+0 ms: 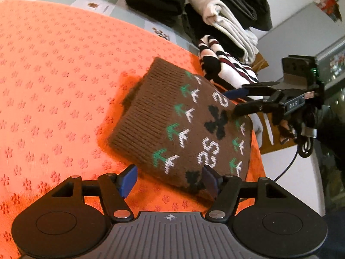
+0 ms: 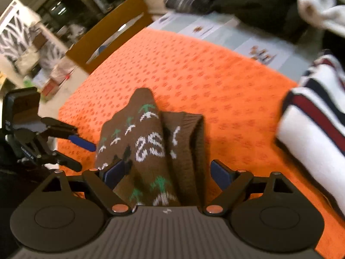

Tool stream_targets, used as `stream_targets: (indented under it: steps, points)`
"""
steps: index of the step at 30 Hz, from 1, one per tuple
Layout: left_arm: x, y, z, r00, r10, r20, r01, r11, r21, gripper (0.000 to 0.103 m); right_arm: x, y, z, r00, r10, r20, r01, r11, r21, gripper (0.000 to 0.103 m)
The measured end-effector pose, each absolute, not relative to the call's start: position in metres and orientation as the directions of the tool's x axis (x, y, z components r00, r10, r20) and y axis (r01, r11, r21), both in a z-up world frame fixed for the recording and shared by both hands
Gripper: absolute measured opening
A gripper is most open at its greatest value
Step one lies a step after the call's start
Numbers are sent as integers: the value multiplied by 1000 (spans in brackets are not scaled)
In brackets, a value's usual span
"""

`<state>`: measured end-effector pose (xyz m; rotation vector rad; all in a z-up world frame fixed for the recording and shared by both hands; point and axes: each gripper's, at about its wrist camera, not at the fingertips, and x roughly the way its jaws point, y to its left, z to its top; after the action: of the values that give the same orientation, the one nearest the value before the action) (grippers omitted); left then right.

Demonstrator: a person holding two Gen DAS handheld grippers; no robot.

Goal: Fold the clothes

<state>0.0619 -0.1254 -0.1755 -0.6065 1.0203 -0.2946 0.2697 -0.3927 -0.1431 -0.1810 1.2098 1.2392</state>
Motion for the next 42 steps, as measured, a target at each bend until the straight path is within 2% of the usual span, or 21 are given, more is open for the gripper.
stream_targets:
  steps: [11, 15, 17, 19, 21, 26, 29, 33, 38, 42]
  points:
    - [82, -135, -192, 430, -581, -691, -33, 754, -656, 70, 272, -374, -178, -383, 570, -727, -738, 285, 611, 92]
    - [92, -141, -199, 404, -621, -672, -12, 731, -682, 71, 264, -376, -176, -365, 587, -723, -753, 270, 600, 91]
    - [96, -145, -199, 399, -630, -667, 6, 729, -685, 71, 260, -376, -175, -343, 604, -720, -746, 291, 600, 85]
    - [99, -149, -197, 396, -634, -664, 30, 732, -681, 71, 255, -378, -175, -339, 616, -711, -740, 292, 606, 73]
    - [102, -152, -193, 401, -634, -662, 58, 738, -672, 71, 248, -379, -175, -312, 632, -709, -732, 317, 604, 70]
    - [106, -156, -183, 417, -619, -666, 106, 760, -641, 70, 238, -390, -170, -266, 681, -682, -663, 384, 643, 52]
    - [108, -156, -175, 437, -615, -657, 139, 767, -626, 70, 230, -406, -169, -246, 735, -632, -591, 402, 699, 48]
    - [112, -156, -158, 451, -634, -629, 192, 757, -625, 70, 214, -429, -166, -169, 816, -553, -495, 415, 763, 47]
    - [130, -163, -126, 452, -669, -590, 293, 736, -611, 70, 192, -465, -147, 9, 884, -468, -411, 430, 804, 47]
    - [152, -177, -98, 441, -715, -542, 376, 696, -612, 70, 183, -499, -119, 152, 883, -444, -370, 467, 803, 47]
